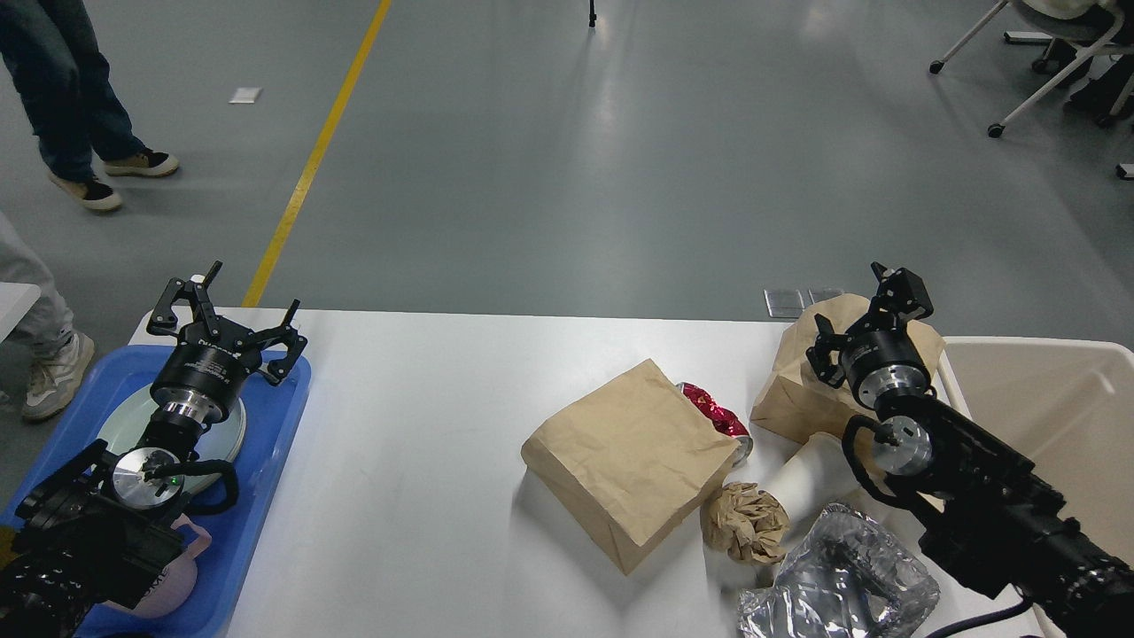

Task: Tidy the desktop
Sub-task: 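Raise the right gripper and move it above the brown paper bag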

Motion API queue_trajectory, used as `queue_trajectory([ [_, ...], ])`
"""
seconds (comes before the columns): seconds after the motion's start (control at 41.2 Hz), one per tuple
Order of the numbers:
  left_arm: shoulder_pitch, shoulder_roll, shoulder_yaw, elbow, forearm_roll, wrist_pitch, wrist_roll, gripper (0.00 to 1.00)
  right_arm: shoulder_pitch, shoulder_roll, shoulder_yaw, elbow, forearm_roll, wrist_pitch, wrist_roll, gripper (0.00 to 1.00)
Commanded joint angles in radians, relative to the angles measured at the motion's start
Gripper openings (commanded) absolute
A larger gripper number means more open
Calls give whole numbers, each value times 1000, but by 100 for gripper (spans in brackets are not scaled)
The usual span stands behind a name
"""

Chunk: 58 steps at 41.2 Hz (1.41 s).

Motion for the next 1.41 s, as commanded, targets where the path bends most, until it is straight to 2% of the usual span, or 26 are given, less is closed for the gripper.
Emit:
queue_trajectory([
  [0.0,0,1,0,0,0,0,0,96,14,-107,10,0,1,-1,-2,100],
  [0.243,0,1,0,0,0,0,0,96,17,-212,1,-17,1,1,0,100],
  [0.607,14,-3,-11,0,-1,-40,-1,96,17,-214,-1,-44,1,-5,6,100],
  [1.044,15,-1,-9,0,-3,-41,-1,96,7,-214,-27,-24,-4,9,10,100],
  [1.092,15,-3,-9,0,-3,-41,-1,96,17,-215,-59,-24,-13,9,10,100],
  [1.238,15,-1,-9,0,-3,-41,-1,96,124,-315,-364,-24,-100,12,4,100],
  [1.384,15,-1,-9,0,-3,-41,-1,96,274,-361,-698,-26,-169,13,-8,100],
])
